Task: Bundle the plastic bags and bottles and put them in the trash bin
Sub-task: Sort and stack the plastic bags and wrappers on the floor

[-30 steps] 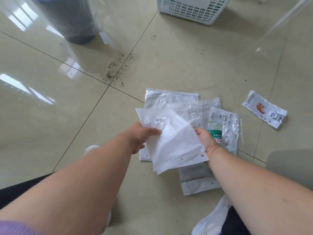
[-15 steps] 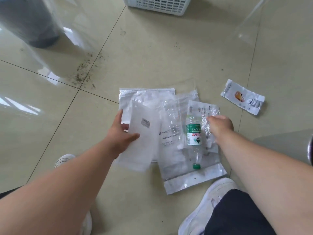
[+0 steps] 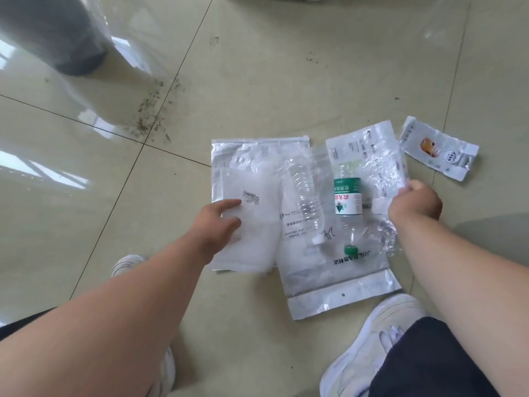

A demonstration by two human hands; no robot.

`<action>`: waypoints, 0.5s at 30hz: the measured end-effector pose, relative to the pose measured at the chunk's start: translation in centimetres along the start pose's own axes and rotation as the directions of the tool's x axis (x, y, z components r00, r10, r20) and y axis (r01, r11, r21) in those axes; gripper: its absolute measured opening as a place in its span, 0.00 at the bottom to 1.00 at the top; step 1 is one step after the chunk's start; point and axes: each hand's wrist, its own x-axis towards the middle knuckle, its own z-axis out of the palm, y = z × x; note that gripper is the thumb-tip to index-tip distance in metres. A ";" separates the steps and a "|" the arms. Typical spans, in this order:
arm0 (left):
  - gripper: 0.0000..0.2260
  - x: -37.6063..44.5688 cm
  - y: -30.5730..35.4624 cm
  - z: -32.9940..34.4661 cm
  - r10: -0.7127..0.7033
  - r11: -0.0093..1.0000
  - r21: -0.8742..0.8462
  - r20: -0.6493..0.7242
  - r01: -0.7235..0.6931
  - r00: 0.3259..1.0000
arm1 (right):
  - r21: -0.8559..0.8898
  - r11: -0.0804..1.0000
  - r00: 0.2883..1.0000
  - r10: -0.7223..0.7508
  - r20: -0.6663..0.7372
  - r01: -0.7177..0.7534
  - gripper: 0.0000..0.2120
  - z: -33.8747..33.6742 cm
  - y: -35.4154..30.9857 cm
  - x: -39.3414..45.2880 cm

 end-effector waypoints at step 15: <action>0.48 -5.1 2.4 -1.7 0.009 0.952 -0.301 0.185 0.048 0.983 | 0.584 0.783 0.727 -0.272 0.631 -0.214 0.13 -1.5 -9.6 -16.5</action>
